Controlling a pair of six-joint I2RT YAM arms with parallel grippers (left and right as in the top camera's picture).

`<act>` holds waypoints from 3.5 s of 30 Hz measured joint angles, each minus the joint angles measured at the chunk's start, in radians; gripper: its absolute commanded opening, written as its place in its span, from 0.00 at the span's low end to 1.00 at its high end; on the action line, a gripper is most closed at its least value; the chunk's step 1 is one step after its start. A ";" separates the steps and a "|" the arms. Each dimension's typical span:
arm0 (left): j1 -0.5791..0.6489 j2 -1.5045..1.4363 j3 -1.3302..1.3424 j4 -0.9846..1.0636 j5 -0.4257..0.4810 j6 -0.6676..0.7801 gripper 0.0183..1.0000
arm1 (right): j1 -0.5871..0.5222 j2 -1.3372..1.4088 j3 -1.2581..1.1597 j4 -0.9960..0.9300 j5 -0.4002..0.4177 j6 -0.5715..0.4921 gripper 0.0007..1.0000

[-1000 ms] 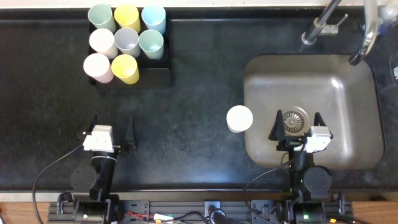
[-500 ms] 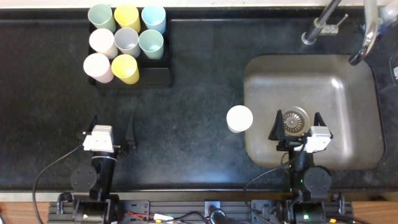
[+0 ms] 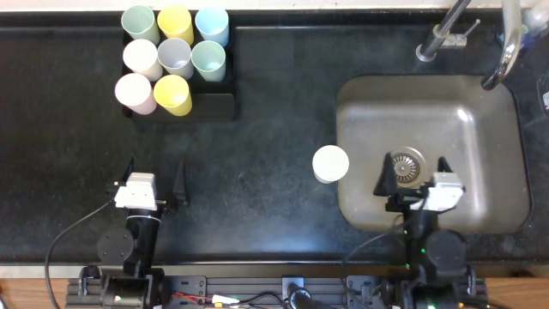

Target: Store Cups

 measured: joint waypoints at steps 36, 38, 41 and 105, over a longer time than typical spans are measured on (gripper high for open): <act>0.000 0.000 0.000 0.000 0.000 0.000 1.00 | 0.227 1.249 1.100 -1.094 -0.027 -0.288 1.00; 0.000 0.000 0.000 0.000 0.000 0.000 1.00 | 0.224 1.303 1.100 -1.103 -0.064 -0.323 1.00; 0.000 0.000 0.000 0.000 0.000 0.000 1.00 | 0.220 1.368 1.100 -1.103 -0.127 -0.369 1.00; 0.000 0.000 0.000 0.000 0.000 0.000 1.00 | 0.232 1.811 1.260 -1.108 -0.295 -0.494 0.04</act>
